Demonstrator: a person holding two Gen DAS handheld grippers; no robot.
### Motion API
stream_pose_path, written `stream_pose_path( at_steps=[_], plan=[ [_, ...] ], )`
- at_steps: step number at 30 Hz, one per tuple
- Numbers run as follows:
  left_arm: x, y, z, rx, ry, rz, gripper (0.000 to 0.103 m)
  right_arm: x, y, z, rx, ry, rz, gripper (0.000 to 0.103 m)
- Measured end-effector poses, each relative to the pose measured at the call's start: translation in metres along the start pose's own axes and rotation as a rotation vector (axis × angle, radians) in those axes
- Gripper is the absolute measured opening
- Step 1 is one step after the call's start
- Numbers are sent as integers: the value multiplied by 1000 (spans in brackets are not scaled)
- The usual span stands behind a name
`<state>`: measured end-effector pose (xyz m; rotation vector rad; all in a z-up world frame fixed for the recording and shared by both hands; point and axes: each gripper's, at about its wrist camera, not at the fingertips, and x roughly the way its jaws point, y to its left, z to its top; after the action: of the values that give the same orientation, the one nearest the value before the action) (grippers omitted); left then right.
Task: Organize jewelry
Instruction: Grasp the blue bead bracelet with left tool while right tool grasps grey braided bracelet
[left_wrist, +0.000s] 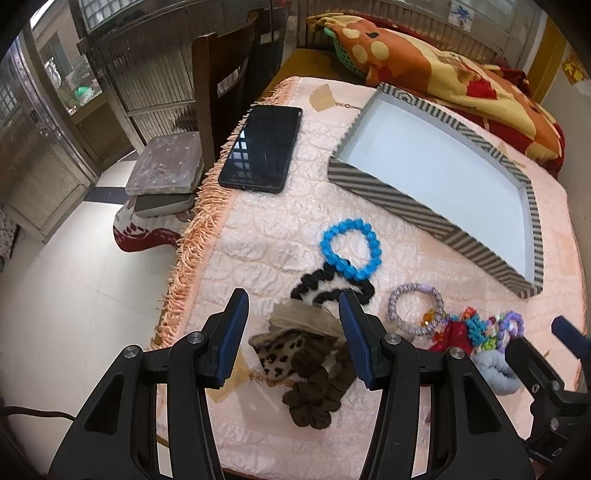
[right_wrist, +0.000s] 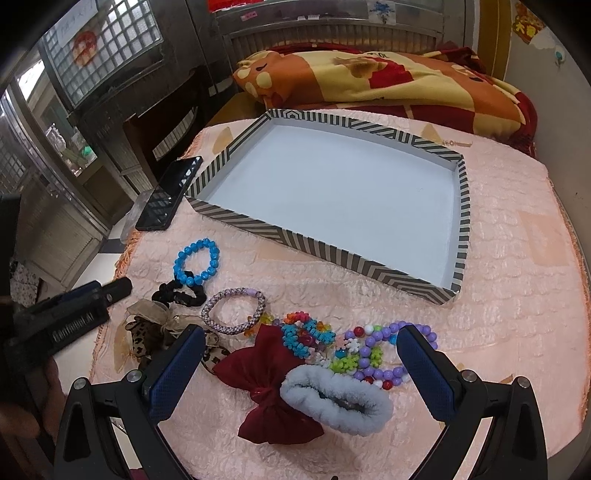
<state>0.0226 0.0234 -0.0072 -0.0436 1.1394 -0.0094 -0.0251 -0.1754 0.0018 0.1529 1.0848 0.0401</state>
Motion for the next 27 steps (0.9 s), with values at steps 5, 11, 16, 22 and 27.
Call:
stream_pose_path(
  at_steps=[5,11,16,22,27],
  plan=[
    [9,16,20,7,-6,-24,51,0,-8,3,-6,-16,27,102],
    [37,10,43,78,16,-39,51,11,-4,8,-42,-6,42,80],
    [59,-3,54,137,47,-49,51,34,9,13,-107,49,68,65],
    [84,-12,62,205,98,-42,51,68,24,17,-139,129,100,48],
    [98,-14,64,233,138,-58,51,89,31,21,-167,174,100,38]
  ],
)
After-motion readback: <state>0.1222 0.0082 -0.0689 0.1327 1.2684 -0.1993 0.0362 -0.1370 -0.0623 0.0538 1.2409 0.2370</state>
